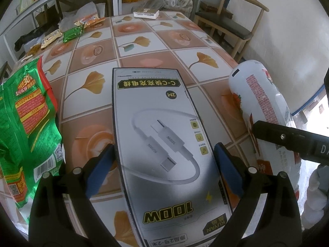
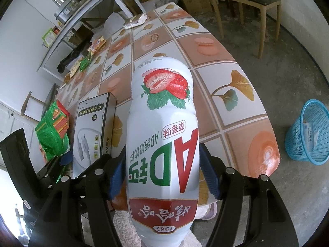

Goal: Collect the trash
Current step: 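Lift the charger box with the left tool while the right tool lifts the drink bottle, then carry the charger box and drink bottle over the blue wastebasket and open both tools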

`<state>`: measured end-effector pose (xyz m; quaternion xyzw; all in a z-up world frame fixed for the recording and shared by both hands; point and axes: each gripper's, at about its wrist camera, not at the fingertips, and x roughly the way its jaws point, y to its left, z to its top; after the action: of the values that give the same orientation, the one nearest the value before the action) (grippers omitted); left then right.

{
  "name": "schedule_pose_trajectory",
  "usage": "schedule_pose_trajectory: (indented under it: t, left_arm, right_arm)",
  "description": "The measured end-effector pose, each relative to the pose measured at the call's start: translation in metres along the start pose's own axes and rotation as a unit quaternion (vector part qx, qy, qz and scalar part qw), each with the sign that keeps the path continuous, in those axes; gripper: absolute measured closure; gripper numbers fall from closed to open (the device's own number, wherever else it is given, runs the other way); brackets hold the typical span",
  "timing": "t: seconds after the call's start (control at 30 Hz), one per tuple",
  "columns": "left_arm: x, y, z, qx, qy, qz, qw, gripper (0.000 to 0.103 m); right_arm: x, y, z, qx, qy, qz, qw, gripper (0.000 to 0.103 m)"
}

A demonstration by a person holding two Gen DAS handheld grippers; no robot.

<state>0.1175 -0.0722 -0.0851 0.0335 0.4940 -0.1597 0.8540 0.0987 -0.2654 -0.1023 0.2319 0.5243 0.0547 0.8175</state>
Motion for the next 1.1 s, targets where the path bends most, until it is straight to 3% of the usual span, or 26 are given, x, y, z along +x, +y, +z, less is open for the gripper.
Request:
schedule_pose_trajectory:
  t: [0.13,0.67,1.1]
  left_arm:
    - [0.000,-0.001,0.000,0.001,-0.001,0.000,1.0000,0.011]
    - [-0.005,0.005,0.001,-0.019,-0.002,-0.019,0.9996,0.012]
    - [-0.052,-0.006,0.013,-0.011,-0.063,-0.038,0.9972,0.012]
  right_arm:
    - [0.000,0.000,0.000,0.006,-0.002,0.007,1.000,0.045]
    - [-0.006,-0.003,0.003,0.015,-0.012,0.024,1.000,0.046]
    - [-0.053,-0.019,0.006,0.038,-0.071,0.068,0.994,0.046]
